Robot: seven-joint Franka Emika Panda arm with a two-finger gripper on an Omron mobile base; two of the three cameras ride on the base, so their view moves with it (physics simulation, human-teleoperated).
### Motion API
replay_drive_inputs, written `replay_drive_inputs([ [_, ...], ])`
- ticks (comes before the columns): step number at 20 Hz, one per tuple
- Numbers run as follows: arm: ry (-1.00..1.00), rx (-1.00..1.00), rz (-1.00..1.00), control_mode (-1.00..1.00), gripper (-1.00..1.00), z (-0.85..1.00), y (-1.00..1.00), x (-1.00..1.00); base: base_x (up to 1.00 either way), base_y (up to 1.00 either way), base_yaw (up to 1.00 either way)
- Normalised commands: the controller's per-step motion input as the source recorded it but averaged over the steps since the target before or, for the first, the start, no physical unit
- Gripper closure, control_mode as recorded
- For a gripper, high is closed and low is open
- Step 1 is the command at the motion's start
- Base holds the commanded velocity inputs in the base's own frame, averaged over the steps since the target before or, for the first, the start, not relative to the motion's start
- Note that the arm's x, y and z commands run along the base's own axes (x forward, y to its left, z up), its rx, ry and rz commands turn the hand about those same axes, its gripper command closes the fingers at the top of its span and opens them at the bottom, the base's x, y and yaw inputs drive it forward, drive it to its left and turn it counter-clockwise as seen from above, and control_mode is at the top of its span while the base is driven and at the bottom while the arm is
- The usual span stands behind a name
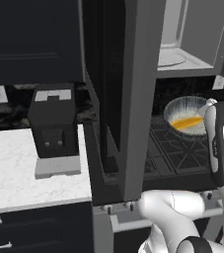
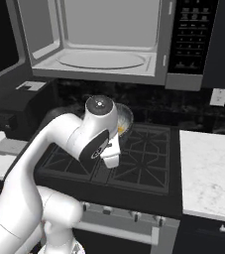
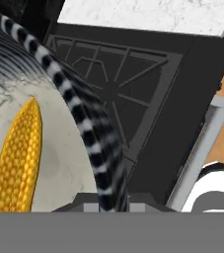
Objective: Pick the corn from the sink and place it in the bowl. Then pick the bowl and place it in the microwave. Then close the microwave door and press the start button.
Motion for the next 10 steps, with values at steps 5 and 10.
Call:
replay_drive_inputs([
  [5,0.0,0.0,0.0,1.0,1.0,0.0,0.0,0.0,0.47,-0.13,-0.01],
  [10,0.0,0.0,0.0,1.0,1.0,0.0,0.0,0.0,0.01,-0.15,0.0],
])
